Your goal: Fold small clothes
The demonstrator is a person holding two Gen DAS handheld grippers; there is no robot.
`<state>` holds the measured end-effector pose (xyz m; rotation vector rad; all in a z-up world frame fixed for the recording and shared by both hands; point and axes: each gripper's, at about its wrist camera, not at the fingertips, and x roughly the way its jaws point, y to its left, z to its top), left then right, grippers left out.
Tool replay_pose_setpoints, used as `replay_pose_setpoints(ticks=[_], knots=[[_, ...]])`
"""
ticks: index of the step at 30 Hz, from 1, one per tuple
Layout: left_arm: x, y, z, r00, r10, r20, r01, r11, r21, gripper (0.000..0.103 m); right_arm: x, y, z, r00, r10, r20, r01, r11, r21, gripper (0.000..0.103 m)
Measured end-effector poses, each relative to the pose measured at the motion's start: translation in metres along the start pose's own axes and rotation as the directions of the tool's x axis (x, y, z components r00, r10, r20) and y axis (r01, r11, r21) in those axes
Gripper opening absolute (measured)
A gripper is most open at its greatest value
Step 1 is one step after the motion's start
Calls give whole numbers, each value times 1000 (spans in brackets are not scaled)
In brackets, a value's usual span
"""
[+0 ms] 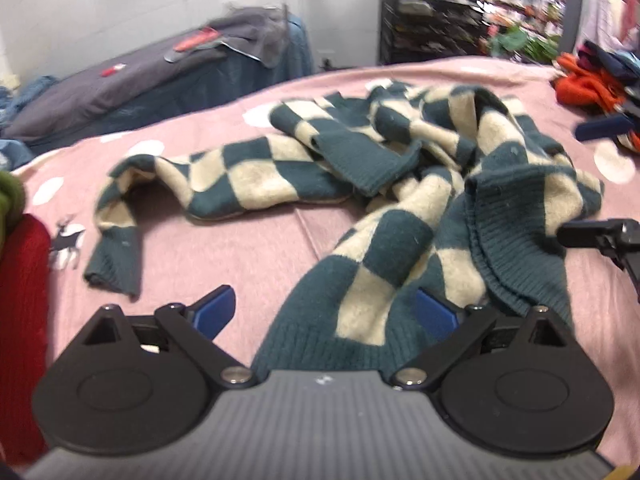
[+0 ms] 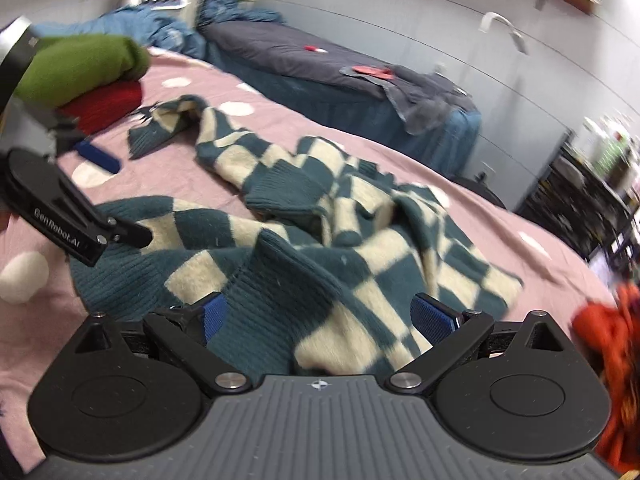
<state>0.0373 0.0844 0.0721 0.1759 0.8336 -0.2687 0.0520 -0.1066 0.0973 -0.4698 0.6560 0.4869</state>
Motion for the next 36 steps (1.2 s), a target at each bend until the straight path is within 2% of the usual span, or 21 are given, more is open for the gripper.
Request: replay_pose_setpoints(ticks=[2, 4, 5, 7, 9, 10, 11, 12, 13, 14, 18, 22, 23, 25, 28, 30, 32, 34, 36], knots=[[13, 8, 1, 999, -38, -33, 37, 999, -18, 89, 8, 2, 4, 1000, 17, -10, -18, 999, -34, 103], [24, 14, 0, 995, -85, -61, 82, 995, -49, 76, 15, 2, 7, 999, 40, -21, -41, 998, -49, 103], [29, 17, 0, 992, -101, -76, 97, 993, -62, 74, 19, 2, 8, 998, 51, -28, -52, 997, -55, 103], [39, 17, -2, 989, -106, -103, 99, 993, -69, 59, 30, 1, 7, 997, 57, -56, -60, 996, -59, 103], [44, 13, -6, 987, -108, -118, 102, 993, -57, 57, 41, 0, 4, 995, 48, -91, -52, 998, -40, 74], [44, 9, -7, 987, -108, -116, 102, 993, -53, 52, 45, -2, 1, 993, 42, -106, -45, 999, -22, 64], [44, 6, -9, 988, -107, -110, 102, 993, -52, 48, 47, -3, -2, 992, 43, -117, -43, 999, -1, 40], [42, 4, -9, 989, -109, -103, 104, 993, -57, 37, 45, -3, -6, 992, 49, -118, -47, 999, 21, 20], [39, 3, -10, 990, -112, -88, 105, 991, -78, 27, 41, -3, -9, 992, 56, -109, -52, 998, 42, 17], [35, 3, -10, 992, -113, -64, 106, 989, -106, 22, 36, -3, -12, 994, 59, -94, -53, 997, 60, 13], [14, 5, -9, 993, -112, 25, 115, 973, -200, 18, 4, -7, -24, 997, 72, -12, -68, 981, 184, 10], [-20, 23, 5, 983, -110, 148, 152, 938, -311, 16, -43, -26, -29, 993, 67, 92, -95, 933, 347, 9], [-31, 30, 12, 978, -108, 178, 163, 929, -331, 16, -56, -34, -28, 990, 61, 129, -106, 919, 380, 9], [-58, 38, 29, 970, -60, 234, 138, 933, -332, 13, -83, -48, -22, 978, 52, 204, -138, 891, 432, 9], [-101, 46, 47, 947, -30, 321, 140, 935, -326, 11, -131, -61, -13, 944, 43, 328, -185, 890, 417, 9], [-125, 51, 51, 942, -25, 336, 143, 932, -333, 11, -157, -66, -12, 934, 23, 356, -166, 911, 377, 9], [-142, 52, 45, 946, -10, 325, 122, 937, -329, 6, -176, -70, -19, 938, 7, 347, -132, 931, 339, 9], [-150, 55, 30, 961, -4, 275, 103, 933, -346, 6, -183, -73, -33, 947, 29, 321, -132, 943, 306, 9], [-141, 57, 9, 981, -5, 194, 76, 929, -363, 6, -178, -74, -50, 963, 77, 260, -156, 942, 296, 9]])
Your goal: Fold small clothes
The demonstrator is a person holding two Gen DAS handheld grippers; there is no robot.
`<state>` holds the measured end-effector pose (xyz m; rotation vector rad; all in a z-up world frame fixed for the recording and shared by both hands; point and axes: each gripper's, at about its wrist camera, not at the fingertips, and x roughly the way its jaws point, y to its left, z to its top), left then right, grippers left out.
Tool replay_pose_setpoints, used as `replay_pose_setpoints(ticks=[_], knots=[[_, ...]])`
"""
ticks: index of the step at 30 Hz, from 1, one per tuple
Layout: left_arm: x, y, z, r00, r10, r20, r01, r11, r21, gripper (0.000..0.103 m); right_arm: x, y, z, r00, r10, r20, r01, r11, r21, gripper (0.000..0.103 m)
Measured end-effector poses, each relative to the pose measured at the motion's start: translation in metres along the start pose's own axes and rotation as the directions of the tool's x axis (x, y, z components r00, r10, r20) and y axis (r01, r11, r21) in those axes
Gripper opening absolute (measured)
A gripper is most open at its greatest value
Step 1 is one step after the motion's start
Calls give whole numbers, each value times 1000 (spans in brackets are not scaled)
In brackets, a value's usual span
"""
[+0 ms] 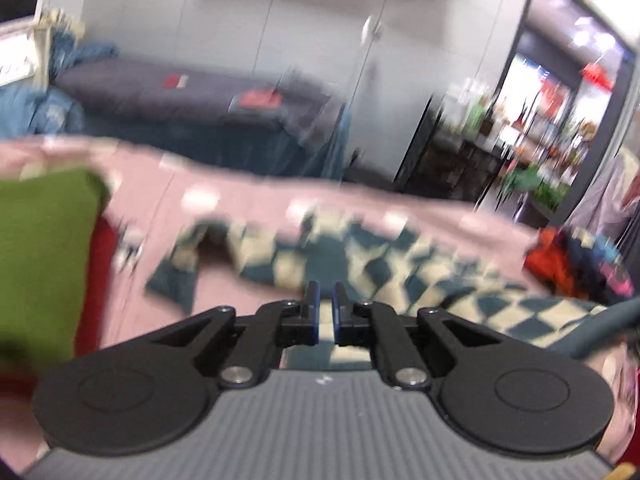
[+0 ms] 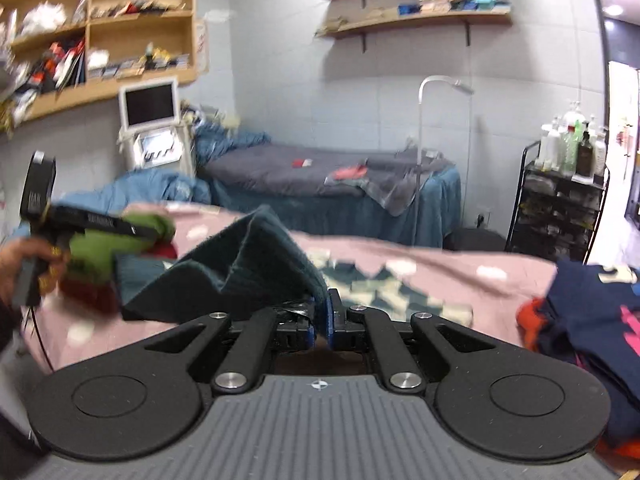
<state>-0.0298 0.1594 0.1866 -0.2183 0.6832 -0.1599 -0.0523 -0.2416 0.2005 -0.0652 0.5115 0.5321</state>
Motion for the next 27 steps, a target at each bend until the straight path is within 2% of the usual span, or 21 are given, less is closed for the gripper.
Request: replay_pose_setpoints(ticks=[3, 5, 7, 9, 10, 11, 13, 14, 16, 17, 18, 20, 22, 24, 25, 27], knots=[[18, 22, -33, 987, 76, -143, -78, 997, -9, 6, 8, -1, -32, 991, 6, -136, -6, 1000, 2, 9], [35, 31, -52, 970, 134, -201, -137, 991, -2, 14, 20, 1, -57, 968, -14, -250, 10, 1000, -17, 9], [50, 39, -66, 960, 130, -247, -136, 991, -9, 31, 30, 1, -80, 939, -46, -342, 37, 999, -35, 9], [60, 40, -73, 957, 95, -274, -103, 995, -14, 66, 37, 1, -95, 914, -75, -399, 61, 997, -46, 8], [65, 37, -75, 957, 89, -276, -96, 995, -13, 77, 37, 0, -101, 906, -78, -417, 66, 997, -42, 8], [67, 34, -76, 959, 79, -273, -86, 996, -14, 82, 38, 0, -103, 903, -84, -422, 73, 996, -42, 8], [69, 26, -83, 961, 29, -276, -32, 999, -8, 101, 33, 2, -105, 902, -86, -422, 77, 996, -39, 8], [73, 23, -84, 961, 10, -277, -10, 1000, 1, 103, 35, 1, -103, 903, -96, -418, 89, 995, -37, 8], [78, 13, -91, 960, 8, -278, 1, 999, 33, 103, 33, -7, -101, 909, -131, -396, 143, 990, 1, 27], [82, 9, -93, 959, 14, -285, 1, 999, 53, 103, 32, -12, -101, 910, -152, -385, 178, 984, 32, 43], [85, 4, -97, 957, 20, -291, 2, 997, 75, 103, 32, -19, -101, 912, -172, -373, 213, 974, 72, 64], [88, -6, -104, 958, 42, -285, 1, 989, 147, 103, 31, -29, -101, 914, -178, -364, 250, 954, 162, 77], [90, -15, -111, 959, 96, -268, -33, 973, 229, 103, 32, -32, -102, 921, -155, -359, 240, 948, 207, 77], [94, -21, -116, 956, 116, -270, -37, 959, 283, 102, 33, -30, -105, 910, -168, -379, 259, 945, 202, 77], [95, -22, -119, 958, 93, -271, -14, 960, 280, 97, 33, -30, -107, 903, -183, -390, 277, 940, 199, 77], [96, -20, -121, 959, 26, -282, 37, 975, 218, 86, 30, -33, -110, 904, -164, -396, 276, 929, 246, 78]])
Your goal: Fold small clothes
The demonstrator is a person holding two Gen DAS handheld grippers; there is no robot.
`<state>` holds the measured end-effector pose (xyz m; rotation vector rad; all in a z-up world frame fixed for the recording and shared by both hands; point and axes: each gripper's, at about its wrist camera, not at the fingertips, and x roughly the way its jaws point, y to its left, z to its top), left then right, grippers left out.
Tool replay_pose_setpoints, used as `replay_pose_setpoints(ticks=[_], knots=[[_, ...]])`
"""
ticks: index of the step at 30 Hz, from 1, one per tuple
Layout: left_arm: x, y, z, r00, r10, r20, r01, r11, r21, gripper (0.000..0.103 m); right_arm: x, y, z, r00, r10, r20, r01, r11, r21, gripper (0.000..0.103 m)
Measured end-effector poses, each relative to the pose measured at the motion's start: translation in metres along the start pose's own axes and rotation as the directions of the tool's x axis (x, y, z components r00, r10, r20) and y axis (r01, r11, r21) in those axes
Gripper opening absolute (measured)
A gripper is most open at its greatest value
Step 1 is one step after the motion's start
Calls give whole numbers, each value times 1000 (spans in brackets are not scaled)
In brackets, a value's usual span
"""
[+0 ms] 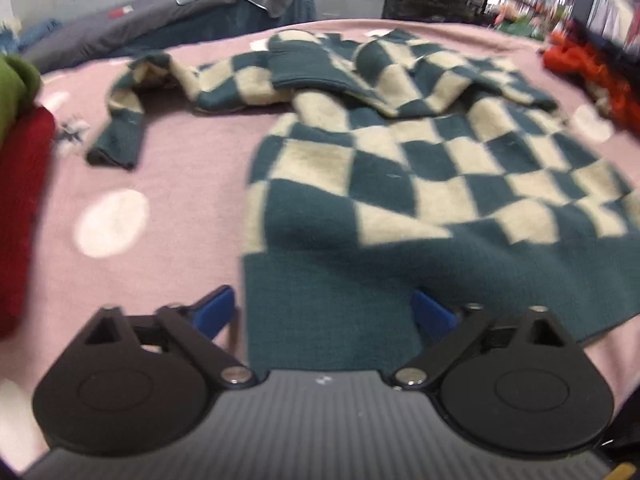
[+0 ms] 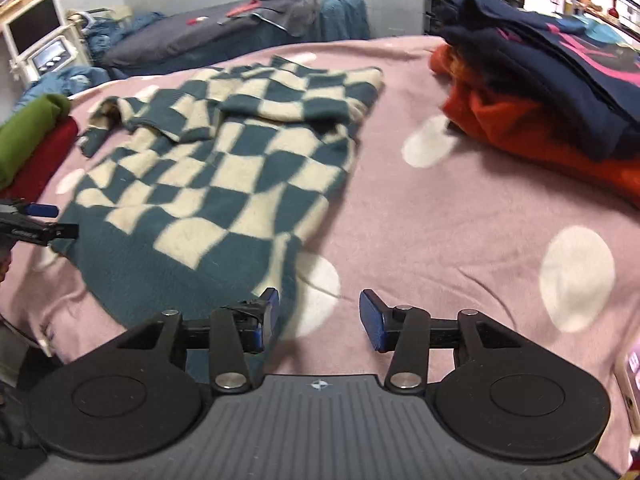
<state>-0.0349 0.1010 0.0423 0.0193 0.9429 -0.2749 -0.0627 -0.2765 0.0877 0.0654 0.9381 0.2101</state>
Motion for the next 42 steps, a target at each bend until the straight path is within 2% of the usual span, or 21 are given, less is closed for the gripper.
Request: replay_pose_setpoints(ticks=[2, 4, 5, 7, 8, 9, 10, 11, 14, 17, 20, 23, 26, 29, 31, 33, 35, 37, 38, 40, 42], knots=[[3, 2, -2, 1000, -5, 16, 7, 997, -73, 84, 6, -4, -6, 997, 71, -44, -66, 993, 100, 79], [4, 2, -1, 999, 24, 38, -20, 995, -102, 62, 17, -2, -15, 980, 169, -104, -148, 972, 182, 79], [3, 1, -2, 998, 37, 52, -30, 993, -117, 56, 18, 3, -20, 978, 185, -94, -165, 967, 194, 80], [1, 4, -2, 996, 23, 84, -8, 984, -178, 24, 18, 13, -23, 980, 186, -66, -169, 964, 205, 83], [-1, 7, -3, 995, 8, 100, 15, 974, -225, 22, 19, 17, -23, 980, 189, -62, -173, 963, 208, 82], [-1, 9, -2, 994, -10, 113, 40, 965, -260, 20, 20, 21, -22, 979, 194, -58, -178, 961, 211, 69], [-1, 10, -1, 993, -28, 118, 59, 960, -274, 19, 22, 24, -21, 976, 212, -58, -195, 958, 209, 50], [-1, 10, 1, 993, -28, 116, 58, 961, -269, 18, 22, 26, -19, 973, 224, -56, -209, 956, 205, 8], [-14, 7, 9, 990, -17, 141, 51, 969, -241, 16, 15, 24, -11, 978, 210, -11, -202, 955, 216, 9], [-53, 10, 23, 976, -22, 217, 66, 978, -196, 16, -11, 14, 4, 971, 229, 71, -239, 947, 213, 9], [-95, 15, 40, 969, -15, 245, 48, 990, -133, 12, -45, 6, 19, 970, 210, 122, -228, 960, 163, 8], [-119, 17, 47, 978, -47, 203, 64, 995, -79, 11, -70, 0, 28, 967, 212, 144, -231, 965, 125, 8], [-117, 20, 37, 985, -95, 142, 106, 992, -72, 12, -76, -5, 25, 977, 185, 108, -196, 975, 103, 8], [-85, 20, 15, 994, -107, -22, 106, 993, -56, 12, -56, -11, 8, 990, 141, 3, -140, 983, 117, 7], [-61, 17, -6, 987, -74, -139, 73, 997, -13, 2, -40, -14, -5, 990, 131, -60, -122, 983, 134, 7], [-44, 19, -24, 978, -33, -207, 35, 999, 4, 2, -27, -18, -18, 986, 121, -116, -101, 981, 164, 7], [-47, 30, -27, 982, -71, -174, 63, 997, -49, 2, -17, -18, -26, 983, 106, -149, -80, 982, 171, 7], [-49, 41, -24, 985, -70, -157, 53, 992, -113, 10, -9, -21, -28, 982, 90, -168, -60, 983, 176, 7], [-50, 47, -20, 986, -36, -162, 14, 991, -134, 19, -7, -21, -28, 981, 84, -176, -53, 983, 175, 7], [-56, 55, -11, 988, 40, -149, -62, 987, -145, 59, -10, -25, -24, 983, 62, -173, -33, 986, 165, 11], [-65, 60, 1, 995, 72, -71, -81, 988, -133, 68, -16, -24, -19, 985, -31, -172, 50, 993, 106, 44]])
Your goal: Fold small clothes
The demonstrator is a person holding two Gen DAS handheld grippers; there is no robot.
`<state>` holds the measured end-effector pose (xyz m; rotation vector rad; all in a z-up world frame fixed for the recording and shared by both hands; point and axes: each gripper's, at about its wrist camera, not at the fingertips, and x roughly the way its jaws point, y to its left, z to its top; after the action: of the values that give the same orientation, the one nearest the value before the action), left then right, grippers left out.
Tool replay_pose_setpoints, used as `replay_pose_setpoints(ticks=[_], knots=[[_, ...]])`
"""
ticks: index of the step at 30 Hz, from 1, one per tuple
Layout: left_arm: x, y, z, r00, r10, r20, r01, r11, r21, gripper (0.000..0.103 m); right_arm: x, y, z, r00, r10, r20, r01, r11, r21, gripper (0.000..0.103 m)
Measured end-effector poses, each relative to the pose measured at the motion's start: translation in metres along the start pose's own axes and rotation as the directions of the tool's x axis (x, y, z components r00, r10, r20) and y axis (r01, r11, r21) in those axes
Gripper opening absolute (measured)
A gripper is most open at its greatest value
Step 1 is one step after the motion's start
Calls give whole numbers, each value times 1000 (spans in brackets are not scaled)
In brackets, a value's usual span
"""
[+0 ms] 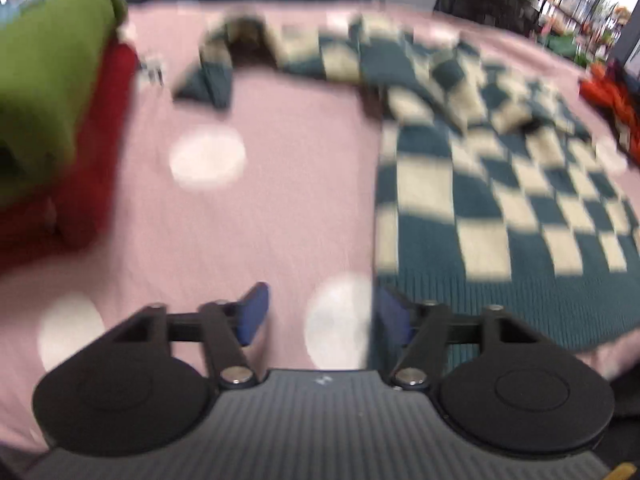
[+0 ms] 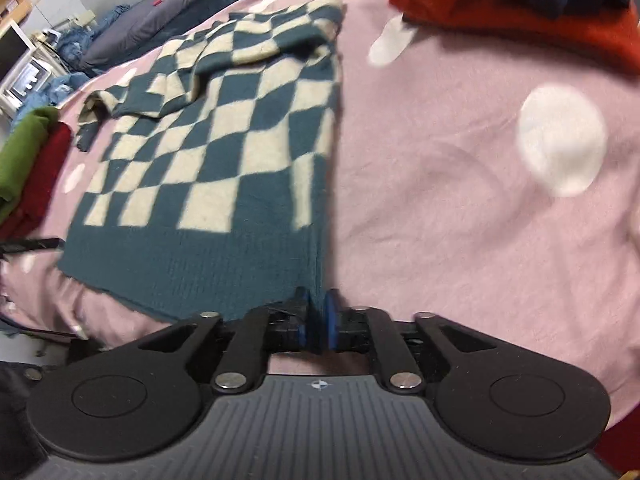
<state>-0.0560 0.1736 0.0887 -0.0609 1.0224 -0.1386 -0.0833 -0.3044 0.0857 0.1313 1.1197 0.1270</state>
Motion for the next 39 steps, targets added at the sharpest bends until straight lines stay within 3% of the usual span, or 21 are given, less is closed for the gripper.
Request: replay_pose_setpoints(ticks=[3, 7, 12, 14, 16, 18, 20, 23, 26, 28, 30, 31, 32, 33, 34, 35, 36, 37, 39], knots=[[-1, -2, 19, 998, 12, 65, -11, 1000, -19, 90, -12, -4, 8, 985, -155, 79, 159, 987, -35, 54], [19, -29, 46, 995, 32, 95, -36, 999, 38, 91, -21, -1, 23, 976, -95, 196, 102, 995, -23, 54], [55, -55, 76, 991, 59, 123, -71, 993, 92, 91, -11, 29, 26, 974, -35, 224, 68, 988, -140, 61], [67, -48, 90, 986, 77, 150, -82, 996, 30, 90, -6, 34, 25, 975, -27, 218, 61, 987, -150, 62], [76, -29, 106, 982, 47, 185, -27, 994, -110, 88, -1, 35, 22, 981, -5, 196, 33, 990, -138, 62], [89, -8, 122, 973, -16, 229, 75, 965, -251, 87, 4, 36, 19, 983, 8, 181, 15, 992, -126, 62], [106, 7, 138, 969, -28, 246, 116, 929, -351, 86, 6, 37, 19, 984, 20, 175, 1, 993, -119, 62], [131, 16, 157, 968, -2, 252, 107, 909, -402, 85, 4, 40, 20, 981, 31, 194, -12, 995, -103, 62], [154, 13, 169, 965, 19, 262, 84, 923, -376, 86, 2, 40, 24, 976, 43, 212, -28, 997, -69, 62], [167, 10, 173, 965, 14, 263, 89, 922, -376, 87, 3, 39, 28, 972, 52, 228, -46, 998, -32, 66], [179, 6, 175, 969, 25, 248, 72, 924, -376, 87, 6, 38, 32, 967, 63, 245, -70, 997, 22, 94], [183, 3, 176, 968, 39, 249, 59, 926, -373, 87, 9, 38, 35, 964, 72, 255, -87, 995, 48, 101], [187, 1, 177, 966, 47, 253, 52, 929, -368, 87, 11, 37, 38, 960, 87, 265, -110, 991, 75, 103], [190, -1, 177, 964, 48, 261, 52, 930, -363, 81, 15, 37, 40, 956, 112, 271, -144, 984, 101, 103], [191, -2, 178, 961, 52, 272, 51, 932, -358, 62, 20, 36, 43, 952, 139, 272, -178, 976, 123, 103], [193, -5, 180, 959, 60, 278, 43, 937, -348, 49, 25, 37, 46, 950, 158, 270, -202, 969, 144, 103], [194, -7, 182, 959, 59, 275, 38, 942, -334, 25, 31, 37, 49, 949, 166, 267, -216, 962, 167, 103], [197, -10, 185, 962, 41, 271, 51, 945, -322, 15, 36, 38, 52, 949, 170, 264, -224, 956, 189, 103], [193, -14, 187, 958, 29, 284, 67, 945, -321, 14, 44, 41, 58, 947, 175, 269, -239, 944, 226, 103]])
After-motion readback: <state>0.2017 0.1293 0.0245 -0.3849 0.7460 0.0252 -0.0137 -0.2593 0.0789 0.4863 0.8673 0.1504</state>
